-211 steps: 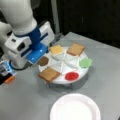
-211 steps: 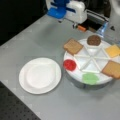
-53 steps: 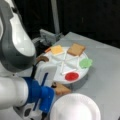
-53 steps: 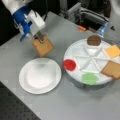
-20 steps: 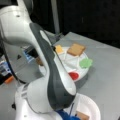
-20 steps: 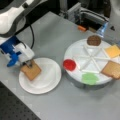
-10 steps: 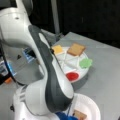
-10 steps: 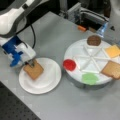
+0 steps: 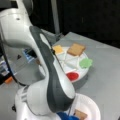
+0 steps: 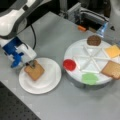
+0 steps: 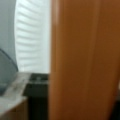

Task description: Ingredient selection for cheeseburger or sandwich

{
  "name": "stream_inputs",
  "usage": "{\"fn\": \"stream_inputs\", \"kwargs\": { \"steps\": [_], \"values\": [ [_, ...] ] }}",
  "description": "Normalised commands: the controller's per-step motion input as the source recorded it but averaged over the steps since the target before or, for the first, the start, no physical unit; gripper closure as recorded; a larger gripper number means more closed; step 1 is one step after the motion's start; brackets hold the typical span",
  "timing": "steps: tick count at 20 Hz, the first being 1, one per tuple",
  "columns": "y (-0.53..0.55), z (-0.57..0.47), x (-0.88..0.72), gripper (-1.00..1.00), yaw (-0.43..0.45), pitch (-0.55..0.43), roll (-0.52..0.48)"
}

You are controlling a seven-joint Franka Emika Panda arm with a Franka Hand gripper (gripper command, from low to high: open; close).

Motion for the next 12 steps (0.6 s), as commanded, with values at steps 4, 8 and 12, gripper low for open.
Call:
{"fn": "stream_inputs", "kwargs": {
  "steps": [4,8,12],
  "values": [
    [0.1,-0.12,0.02,1.0,0.118,-0.086,-0.153],
    [0.1,-0.08,-0.03,1.0,0.124,-0.088,-0.167],
    [0.08,-0.08,-0.06,1.0,0.145,-0.082,-0.174]
  ]
}}
